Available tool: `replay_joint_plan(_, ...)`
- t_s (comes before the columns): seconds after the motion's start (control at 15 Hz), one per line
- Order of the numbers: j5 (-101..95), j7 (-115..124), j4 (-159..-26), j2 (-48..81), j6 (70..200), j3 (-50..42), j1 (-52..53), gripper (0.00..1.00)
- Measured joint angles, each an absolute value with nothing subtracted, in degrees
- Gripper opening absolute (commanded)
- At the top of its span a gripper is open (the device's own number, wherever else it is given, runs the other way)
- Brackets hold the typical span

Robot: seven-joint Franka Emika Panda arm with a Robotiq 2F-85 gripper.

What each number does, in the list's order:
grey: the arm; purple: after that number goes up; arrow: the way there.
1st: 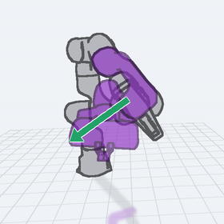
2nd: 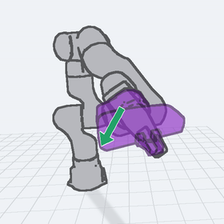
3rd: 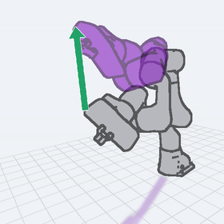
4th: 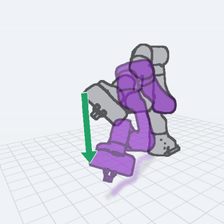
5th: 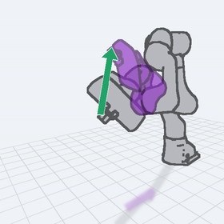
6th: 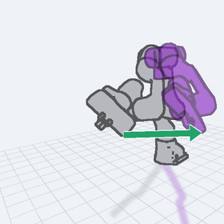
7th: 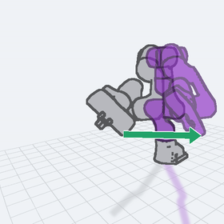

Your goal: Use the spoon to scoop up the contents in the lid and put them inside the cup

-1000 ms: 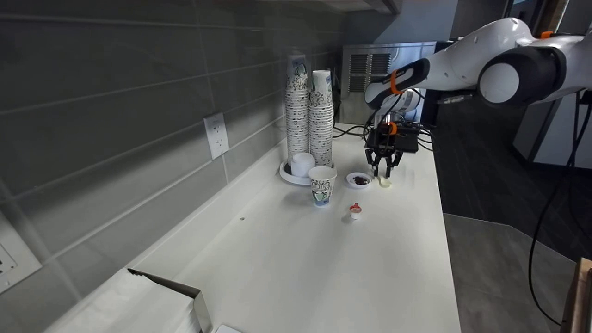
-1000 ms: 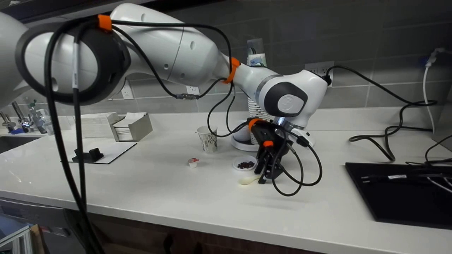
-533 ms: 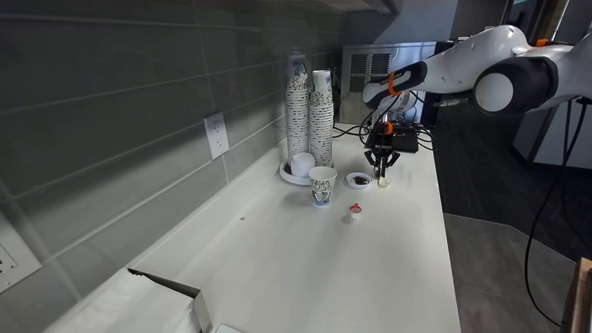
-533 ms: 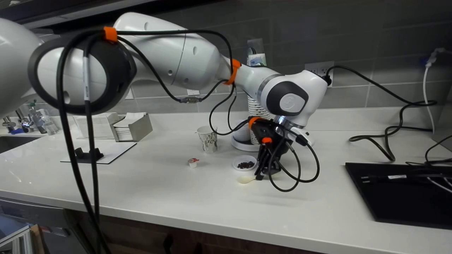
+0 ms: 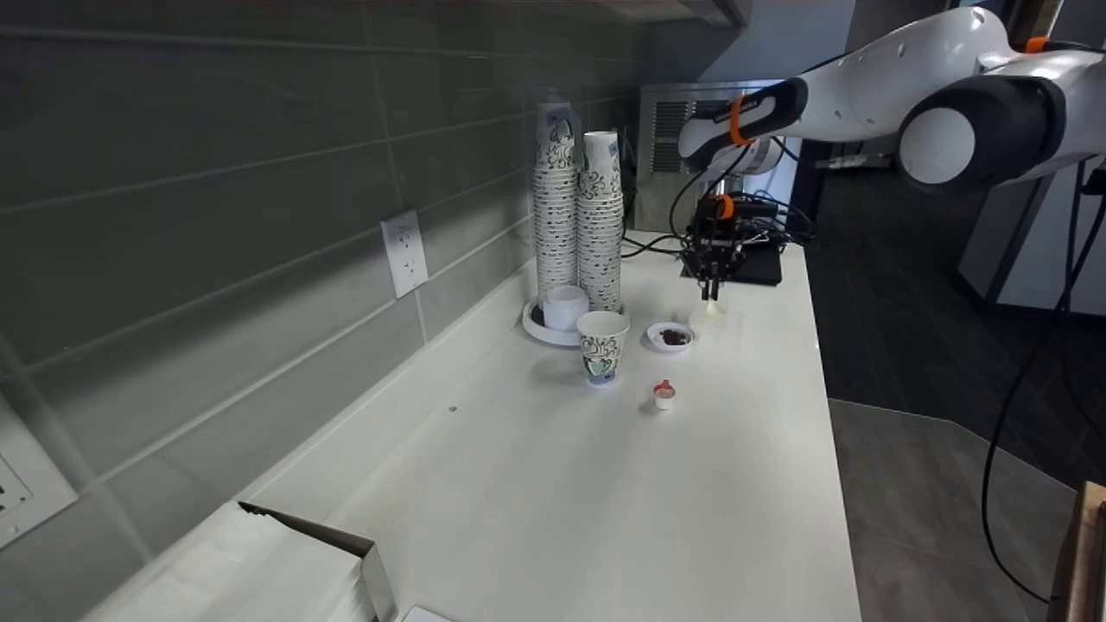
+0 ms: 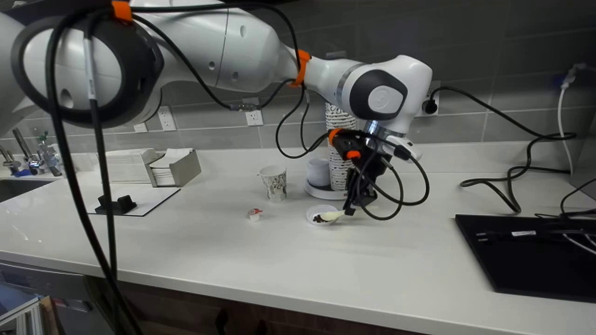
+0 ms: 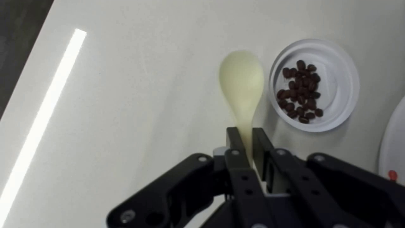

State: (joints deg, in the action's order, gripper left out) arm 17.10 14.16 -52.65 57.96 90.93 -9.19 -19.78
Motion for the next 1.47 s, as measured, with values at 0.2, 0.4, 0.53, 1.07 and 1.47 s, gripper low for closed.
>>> replay_joint_plan(0.2,16.4,15.0,-54.4,55.0,92.3,-10.1,-18.1,0.03)
replay_joint_plan(0.4,15.5,19.5,-59.9,52.3,99.9,-11.5,-13.8,0.03)
replay_joint_plan(0.53,14.5,22.7,-65.1,50.6,106.4,-12.9,-10.1,0.03)
replay_joint_plan(1.07,7.8,30.7,-85.1,41.4,125.8,-15.4,-3.2,0.03)
replay_joint_plan(1.47,5.9,32.2,-92.5,36.2,130.7,-15.6,-2.7,0.14)
